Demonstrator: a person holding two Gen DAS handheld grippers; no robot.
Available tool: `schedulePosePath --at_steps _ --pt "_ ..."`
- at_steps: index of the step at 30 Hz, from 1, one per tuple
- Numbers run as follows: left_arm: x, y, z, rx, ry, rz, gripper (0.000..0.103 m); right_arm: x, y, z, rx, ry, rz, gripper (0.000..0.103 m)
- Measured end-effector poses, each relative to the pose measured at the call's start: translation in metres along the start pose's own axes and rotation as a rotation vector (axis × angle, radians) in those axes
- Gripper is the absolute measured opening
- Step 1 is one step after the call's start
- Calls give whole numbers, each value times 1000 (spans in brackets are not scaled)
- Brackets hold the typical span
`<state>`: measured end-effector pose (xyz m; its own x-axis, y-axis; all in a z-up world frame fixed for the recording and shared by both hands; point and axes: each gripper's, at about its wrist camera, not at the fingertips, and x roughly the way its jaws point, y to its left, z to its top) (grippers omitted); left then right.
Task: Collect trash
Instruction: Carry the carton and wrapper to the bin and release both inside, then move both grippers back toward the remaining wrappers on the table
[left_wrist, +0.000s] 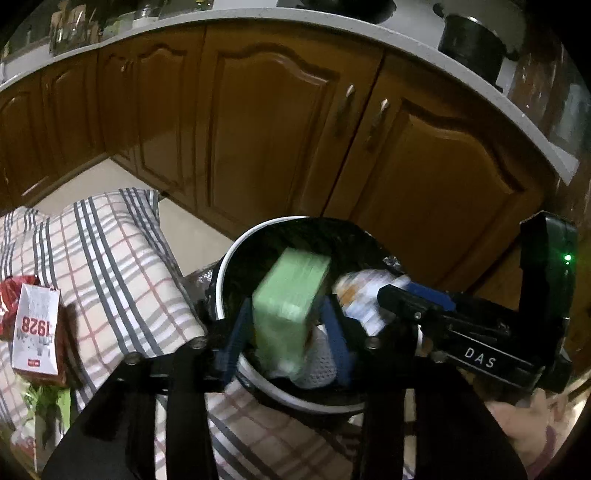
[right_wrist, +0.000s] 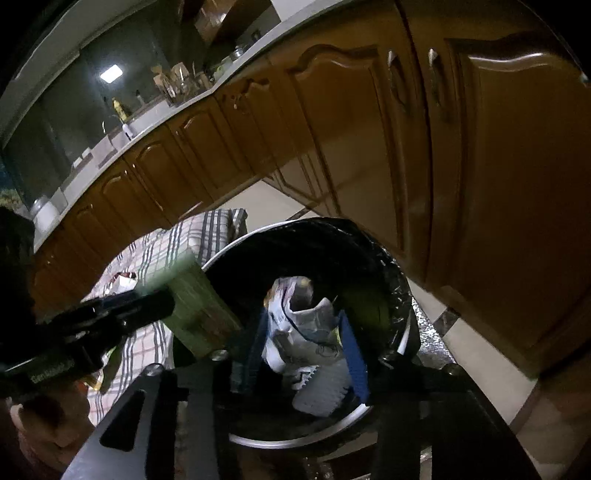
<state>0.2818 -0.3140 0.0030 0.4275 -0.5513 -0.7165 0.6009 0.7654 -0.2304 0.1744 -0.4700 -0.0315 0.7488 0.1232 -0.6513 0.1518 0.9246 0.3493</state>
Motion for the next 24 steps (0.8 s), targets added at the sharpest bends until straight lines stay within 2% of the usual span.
schedulePosePath --at_steps 2,6,10,12,18,24 --pt "-6 3 -3 -13 -16 -3 57 -3 -2 -1 14 -16 8 54" --pt "-12 5 -6 -28 -24 -14 58 -9 -6 -3 47 -46 21 62" --pt "-24 11 -15 -59 -41 -18 58 -16 -5 -3 71 -70 40 64" --pt "-30 15 -20 -70 -51 -12 58 -21 -3 -5 79 -90 46 70" --pt "-59 32 -40 -105 -94 21 58 -36 8 -15 107 -156 89 75" --pt "-92 55 -63 -161 -145 66 59 -37 26 -31 121 -162 145 78"
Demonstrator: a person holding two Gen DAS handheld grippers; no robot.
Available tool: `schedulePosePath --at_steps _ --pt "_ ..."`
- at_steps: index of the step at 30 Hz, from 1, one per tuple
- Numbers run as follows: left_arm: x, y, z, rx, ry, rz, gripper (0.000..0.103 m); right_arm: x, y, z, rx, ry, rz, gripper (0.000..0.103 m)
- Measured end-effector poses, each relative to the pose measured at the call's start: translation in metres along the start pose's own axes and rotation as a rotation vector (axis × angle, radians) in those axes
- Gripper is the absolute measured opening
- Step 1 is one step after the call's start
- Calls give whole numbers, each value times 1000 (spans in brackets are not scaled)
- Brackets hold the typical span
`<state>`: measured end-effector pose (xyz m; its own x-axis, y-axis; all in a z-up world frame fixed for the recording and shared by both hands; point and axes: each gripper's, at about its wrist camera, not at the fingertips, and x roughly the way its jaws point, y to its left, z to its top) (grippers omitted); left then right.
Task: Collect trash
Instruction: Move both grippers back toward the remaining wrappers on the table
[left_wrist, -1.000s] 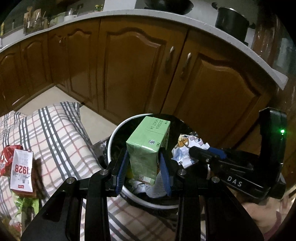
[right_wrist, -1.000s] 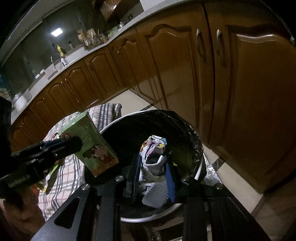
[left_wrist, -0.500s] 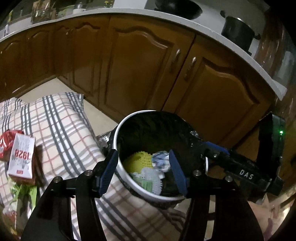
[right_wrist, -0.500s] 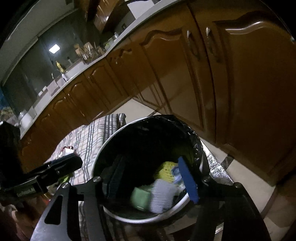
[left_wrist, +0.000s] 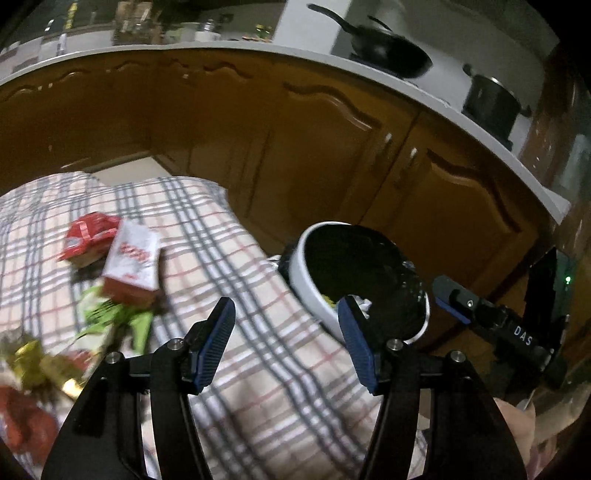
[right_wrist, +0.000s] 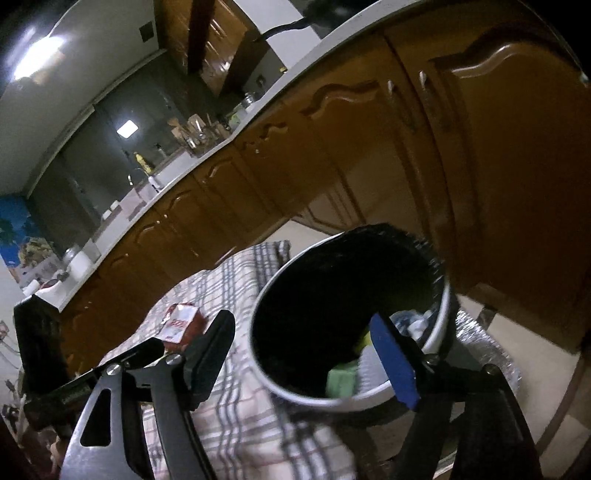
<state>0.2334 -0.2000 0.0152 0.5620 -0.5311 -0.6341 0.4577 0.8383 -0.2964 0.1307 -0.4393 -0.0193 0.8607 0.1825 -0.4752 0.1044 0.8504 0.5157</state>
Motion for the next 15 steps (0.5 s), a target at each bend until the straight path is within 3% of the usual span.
schedulePosePath --at_steps 15 --pt "-64 53 -31 -38 -60 107 59 14 56 -37 -56 72 96 78"
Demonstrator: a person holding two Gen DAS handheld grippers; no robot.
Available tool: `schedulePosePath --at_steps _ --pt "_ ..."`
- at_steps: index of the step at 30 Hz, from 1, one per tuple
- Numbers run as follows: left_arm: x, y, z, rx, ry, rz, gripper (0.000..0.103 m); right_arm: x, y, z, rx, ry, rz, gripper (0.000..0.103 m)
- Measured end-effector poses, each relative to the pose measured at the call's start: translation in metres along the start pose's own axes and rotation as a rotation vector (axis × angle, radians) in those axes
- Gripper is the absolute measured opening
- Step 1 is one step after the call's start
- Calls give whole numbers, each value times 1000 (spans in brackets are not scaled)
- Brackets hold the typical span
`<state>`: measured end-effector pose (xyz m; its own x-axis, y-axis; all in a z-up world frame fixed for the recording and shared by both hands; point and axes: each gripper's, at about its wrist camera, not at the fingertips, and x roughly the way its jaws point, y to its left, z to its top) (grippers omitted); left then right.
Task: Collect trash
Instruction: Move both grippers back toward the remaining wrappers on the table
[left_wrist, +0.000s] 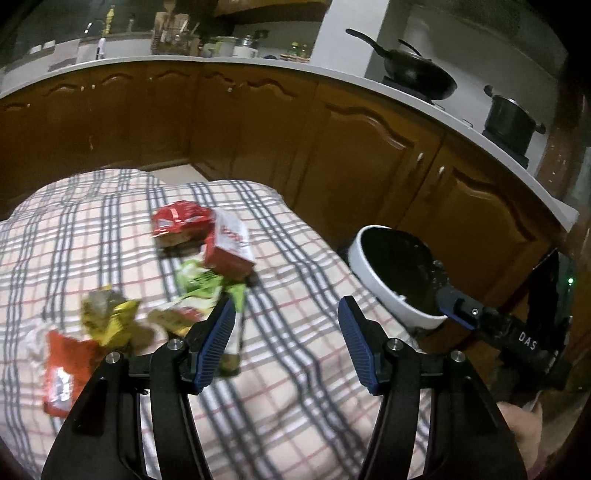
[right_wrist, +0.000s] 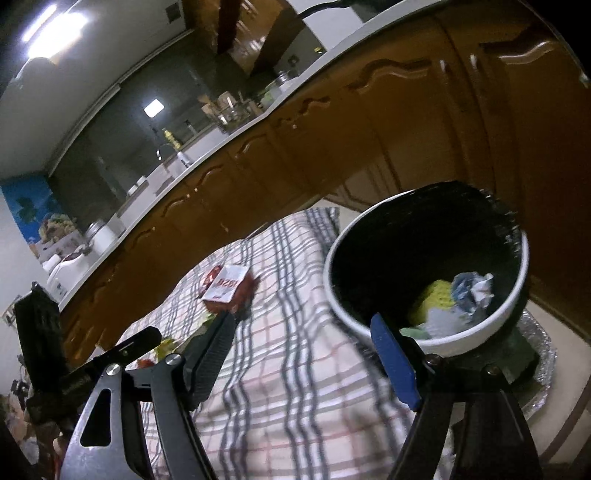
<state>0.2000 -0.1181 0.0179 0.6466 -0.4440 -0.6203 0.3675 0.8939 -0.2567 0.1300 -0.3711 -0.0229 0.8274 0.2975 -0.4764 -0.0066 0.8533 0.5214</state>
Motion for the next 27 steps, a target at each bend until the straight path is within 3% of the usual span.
schedulePosePath --at_steps 19,24,27 --pt "-45 65 -23 -58 -23 112 59 29 67 -22 -98 81 91 78" --pt "-56 79 -33 -48 -17 144 59 46 86 -25 -112 111 119 75" --pt "-60 86 -40 -40 -9 168 59 56 97 -27 -127 127 129 67"
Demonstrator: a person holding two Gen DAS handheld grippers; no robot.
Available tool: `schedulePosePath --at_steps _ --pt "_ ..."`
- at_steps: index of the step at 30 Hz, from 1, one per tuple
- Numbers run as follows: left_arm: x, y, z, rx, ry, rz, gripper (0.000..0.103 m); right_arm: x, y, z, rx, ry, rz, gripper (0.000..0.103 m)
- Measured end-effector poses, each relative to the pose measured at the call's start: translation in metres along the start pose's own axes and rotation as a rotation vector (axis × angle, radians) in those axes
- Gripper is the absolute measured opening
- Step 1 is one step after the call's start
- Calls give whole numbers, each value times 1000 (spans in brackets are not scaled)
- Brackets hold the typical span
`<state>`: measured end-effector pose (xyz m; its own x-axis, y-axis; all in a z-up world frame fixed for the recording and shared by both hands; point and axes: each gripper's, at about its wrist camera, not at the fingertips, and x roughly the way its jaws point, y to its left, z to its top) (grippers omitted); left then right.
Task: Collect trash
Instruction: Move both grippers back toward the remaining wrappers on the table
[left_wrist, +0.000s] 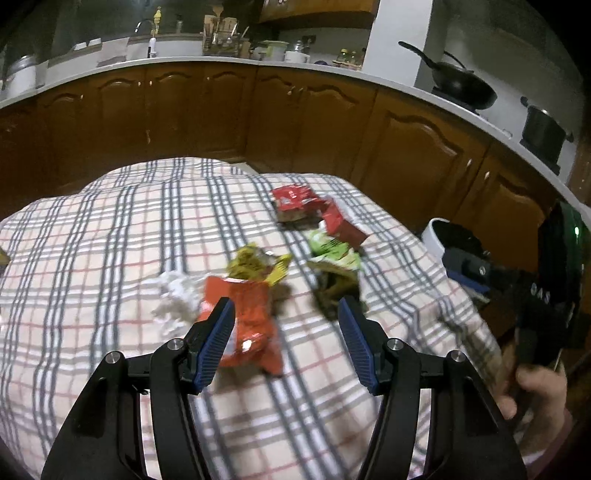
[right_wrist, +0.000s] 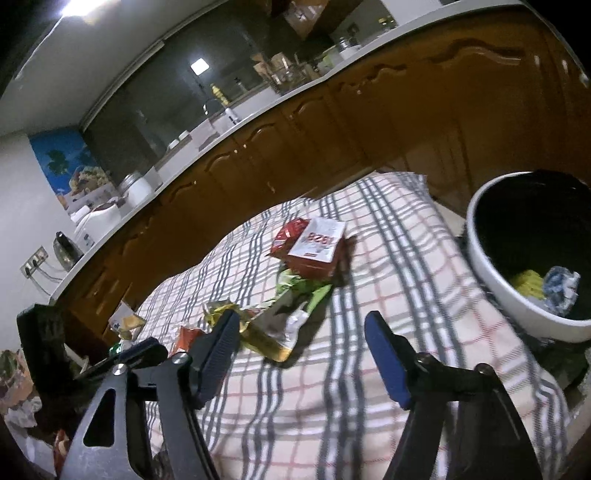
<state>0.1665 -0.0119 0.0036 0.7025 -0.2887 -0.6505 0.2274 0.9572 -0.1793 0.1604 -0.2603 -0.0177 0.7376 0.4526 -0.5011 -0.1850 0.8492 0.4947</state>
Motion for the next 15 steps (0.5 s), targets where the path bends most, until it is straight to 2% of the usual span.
schedulePosePath --at_steps 3,8,13,15 --pt "2 9 -4 -5 11 14 59 15 8 2 -14 27 4 63" --pt "11 13 -6 -5 39 21 59 48 20 6 -24 93 17 62" --pt "24 3 -7 50 57 64 59 79 26 10 -17 144 18 62" --pt "30 2 -9 70 73 83 53 91 26 10 -17 176 2 61"
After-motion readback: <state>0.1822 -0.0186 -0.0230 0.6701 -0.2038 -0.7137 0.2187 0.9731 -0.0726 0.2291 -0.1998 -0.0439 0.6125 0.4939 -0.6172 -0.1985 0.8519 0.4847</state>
